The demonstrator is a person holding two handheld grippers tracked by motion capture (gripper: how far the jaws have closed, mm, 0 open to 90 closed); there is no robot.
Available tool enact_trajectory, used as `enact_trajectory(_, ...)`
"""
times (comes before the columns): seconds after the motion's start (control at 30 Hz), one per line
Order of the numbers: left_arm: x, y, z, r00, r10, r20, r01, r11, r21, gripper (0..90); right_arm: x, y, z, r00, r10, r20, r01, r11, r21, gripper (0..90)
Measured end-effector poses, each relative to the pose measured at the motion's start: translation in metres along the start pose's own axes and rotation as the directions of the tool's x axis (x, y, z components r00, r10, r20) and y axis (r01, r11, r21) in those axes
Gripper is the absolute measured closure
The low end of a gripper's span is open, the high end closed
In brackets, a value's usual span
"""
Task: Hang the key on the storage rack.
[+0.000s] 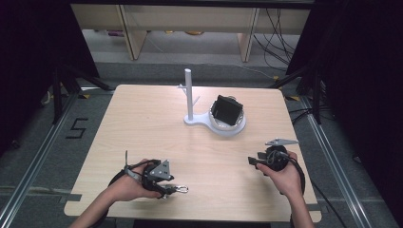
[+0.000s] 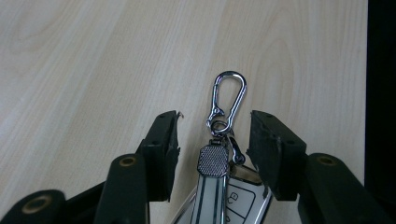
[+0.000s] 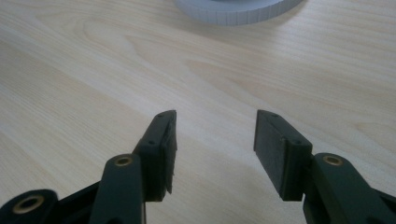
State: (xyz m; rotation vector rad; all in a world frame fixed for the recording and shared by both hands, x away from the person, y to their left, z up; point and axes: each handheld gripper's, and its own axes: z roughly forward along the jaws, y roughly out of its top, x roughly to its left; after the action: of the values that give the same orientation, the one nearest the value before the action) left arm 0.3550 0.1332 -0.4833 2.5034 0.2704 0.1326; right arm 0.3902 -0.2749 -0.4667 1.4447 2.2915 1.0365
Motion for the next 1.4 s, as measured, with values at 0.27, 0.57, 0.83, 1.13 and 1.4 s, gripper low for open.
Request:
enact_trajectory(0.27, -0.002, 0.008, 0.008, 0.9999, 0.005, 0.013, -0.005, 0.9996, 0.026, 53.0, 0.0, 0.0, 0.001, 1.0, 0.004, -0.004, -0.004, 1.0, 0.006, 49.4)
enact_trajectory(0.57, -0.003, 0.014, 0.01, 0.9986, 0.048, 0.02, -0.049, 0.9962, 0.072, 56.3, 0.0, -0.001, 0.003, 0.9998, 0.007, -0.019, -0.007, 1.0, 0.008, 49.1)
enact_trajectory(0.83, 0.0, 0.024, 0.013, 0.9939, 0.1, 0.046, -0.106, 0.9842, 0.142, 58.8, 0.001, -0.001, 0.004, 0.9997, 0.01, -0.022, -0.01, 1.0, 0.016, 48.6)
enact_trajectory(1.13, -0.001, 0.031, 0.018, 0.9915, 0.105, 0.077, -0.119, 0.971, 0.208, 59.7, 0.003, -0.002, 0.003, 0.999, 0.04, -0.018, -0.039, 0.998, 0.048, 48.2)
enact_trajectory(1.4, 0.001, 0.033, 0.021, 0.9872, 0.123, 0.102, -0.146, 0.9537, 0.263, 59.7, 0.003, -0.002, 0.003, 0.999, 0.04, -0.021, -0.039, 0.998, 0.051, 47.9)
